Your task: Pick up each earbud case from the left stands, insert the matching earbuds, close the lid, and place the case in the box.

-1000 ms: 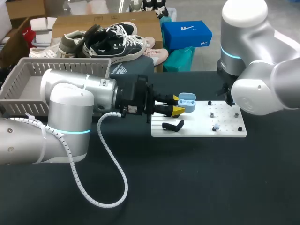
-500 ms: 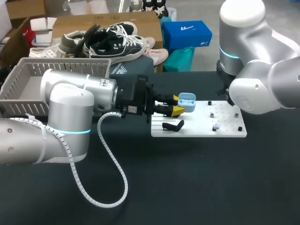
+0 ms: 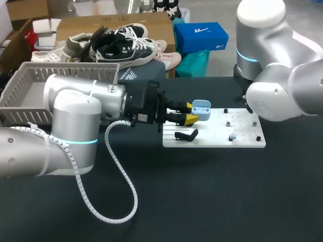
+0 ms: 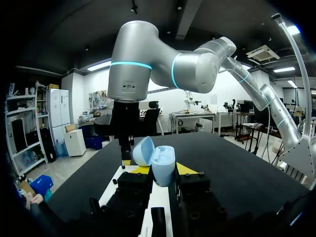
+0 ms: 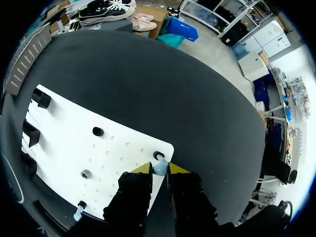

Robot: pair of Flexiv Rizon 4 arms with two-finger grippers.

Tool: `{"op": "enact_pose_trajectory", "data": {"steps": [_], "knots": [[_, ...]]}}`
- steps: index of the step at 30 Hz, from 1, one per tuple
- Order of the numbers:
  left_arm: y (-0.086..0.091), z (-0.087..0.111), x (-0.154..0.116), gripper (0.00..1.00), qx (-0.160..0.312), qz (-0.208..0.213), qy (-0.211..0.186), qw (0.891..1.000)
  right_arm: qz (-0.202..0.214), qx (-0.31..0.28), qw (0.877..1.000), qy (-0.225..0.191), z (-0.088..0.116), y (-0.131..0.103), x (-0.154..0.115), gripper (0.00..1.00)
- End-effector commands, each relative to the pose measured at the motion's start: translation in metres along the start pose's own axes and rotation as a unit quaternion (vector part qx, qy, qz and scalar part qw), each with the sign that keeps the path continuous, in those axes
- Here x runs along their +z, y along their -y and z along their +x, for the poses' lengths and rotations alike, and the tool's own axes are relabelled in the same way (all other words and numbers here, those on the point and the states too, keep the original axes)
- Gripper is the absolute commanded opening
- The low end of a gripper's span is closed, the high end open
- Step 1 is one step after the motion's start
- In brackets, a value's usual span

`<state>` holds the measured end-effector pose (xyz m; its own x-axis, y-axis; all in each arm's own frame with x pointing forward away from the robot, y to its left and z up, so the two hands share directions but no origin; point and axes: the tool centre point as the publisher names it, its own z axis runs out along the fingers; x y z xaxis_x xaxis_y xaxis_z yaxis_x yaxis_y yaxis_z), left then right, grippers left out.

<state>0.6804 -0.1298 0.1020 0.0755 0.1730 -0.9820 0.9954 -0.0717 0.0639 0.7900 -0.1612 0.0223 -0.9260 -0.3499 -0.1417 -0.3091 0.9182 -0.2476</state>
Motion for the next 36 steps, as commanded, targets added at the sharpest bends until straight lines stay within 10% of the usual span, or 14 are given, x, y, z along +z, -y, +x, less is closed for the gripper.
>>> {"op": "enact_pose_trajectory", "data": {"steps": [1,12,22,36], "knots": [[0.000,0.001,0.000,0.00,0.001,-0.001,0.001,1.000,0.005,-0.001,1.000,0.002,0.007,0.001,-0.011,0.00],[0.000,0.001,0.000,0.00,0.001,-0.001,0.001,1.000,0.016,-0.009,0.998,0.060,0.029,0.004,-0.099,0.00],[0.000,0.001,0.000,0.00,0.001,-0.001,0.001,1.000,0.008,-0.056,0.994,0.097,0.054,-0.040,-0.191,0.00],[0.000,0.001,0.000,0.00,0.001,-0.001,0.001,1.000,0.015,-0.090,0.996,0.021,0.074,-0.103,-0.227,0.00]]}}
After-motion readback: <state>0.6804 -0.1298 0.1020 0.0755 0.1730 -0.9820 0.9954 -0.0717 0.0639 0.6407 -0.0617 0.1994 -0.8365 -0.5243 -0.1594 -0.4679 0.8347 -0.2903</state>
